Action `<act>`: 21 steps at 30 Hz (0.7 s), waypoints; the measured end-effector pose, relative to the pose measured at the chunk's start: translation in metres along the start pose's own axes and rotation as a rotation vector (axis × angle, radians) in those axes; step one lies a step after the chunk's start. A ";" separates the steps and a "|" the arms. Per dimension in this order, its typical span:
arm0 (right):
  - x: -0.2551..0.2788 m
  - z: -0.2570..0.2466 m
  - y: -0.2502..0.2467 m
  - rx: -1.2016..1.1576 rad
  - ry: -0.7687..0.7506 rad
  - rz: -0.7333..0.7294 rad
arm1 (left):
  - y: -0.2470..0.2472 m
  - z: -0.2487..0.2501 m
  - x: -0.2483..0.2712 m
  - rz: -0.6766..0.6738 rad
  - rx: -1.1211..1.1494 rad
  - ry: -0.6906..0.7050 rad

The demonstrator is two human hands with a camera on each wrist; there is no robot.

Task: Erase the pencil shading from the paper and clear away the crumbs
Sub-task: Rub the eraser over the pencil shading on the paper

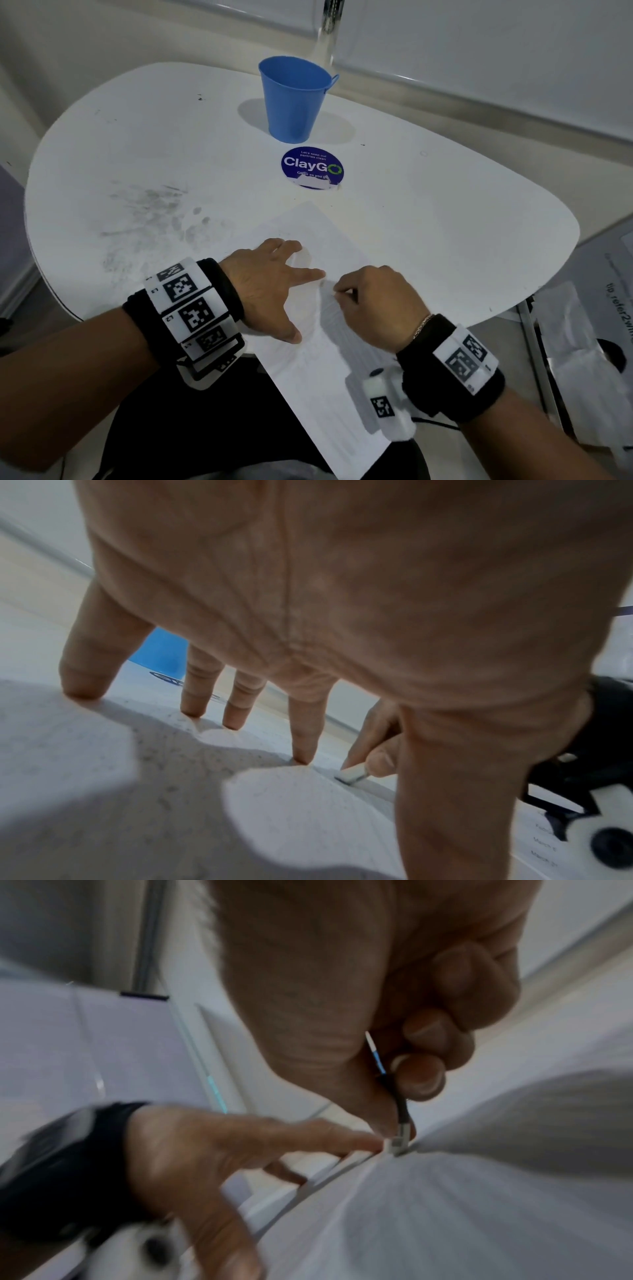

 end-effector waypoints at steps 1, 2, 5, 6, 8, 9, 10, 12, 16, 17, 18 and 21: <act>-0.003 0.005 -0.002 -0.028 0.025 -0.004 | 0.000 0.000 0.000 -0.005 0.000 -0.001; -0.006 0.012 -0.007 -0.055 0.062 0.019 | 0.000 0.000 0.001 -0.008 0.002 -0.004; -0.008 0.024 -0.014 -0.071 0.104 0.112 | -0.001 0.000 0.003 -0.001 0.009 -0.006; -0.007 0.018 -0.010 -0.046 0.073 0.100 | -0.001 0.000 0.002 0.000 0.010 -0.005; -0.002 0.003 -0.001 -0.015 -0.014 0.041 | -0.001 0.000 0.002 -0.003 0.016 -0.003; -0.002 0.003 -0.002 -0.021 -0.021 0.024 | -0.001 0.000 0.001 -0.003 0.019 -0.003; -0.005 0.010 -0.006 -0.026 0.002 0.035 | -0.002 -0.001 0.002 -0.001 0.022 -0.003; -0.011 0.033 -0.023 -0.048 0.070 0.118 | -0.002 -0.001 0.002 0.002 0.029 -0.007; -0.013 0.048 -0.033 -0.258 0.072 0.151 | -0.004 -0.003 -0.002 0.008 0.042 -0.001; -0.013 0.043 -0.026 -0.281 0.045 0.112 | -0.005 -0.003 -0.003 0.011 0.056 0.005; -0.012 0.037 -0.018 -0.288 0.021 0.076 | -0.006 -0.004 -0.004 0.015 0.073 0.013; -0.013 0.034 -0.002 -0.276 0.014 0.053 | -0.009 -0.005 -0.006 0.039 0.121 0.032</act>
Point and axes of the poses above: each hand's wrist, its own x-axis away from the middle knuckle, its own y-axis out of the palm, z = x × y, the point moved 6 cm from there along -x, towards the middle knuckle, and after that the axes turned 1 degree about x, right-handed, at the moved point
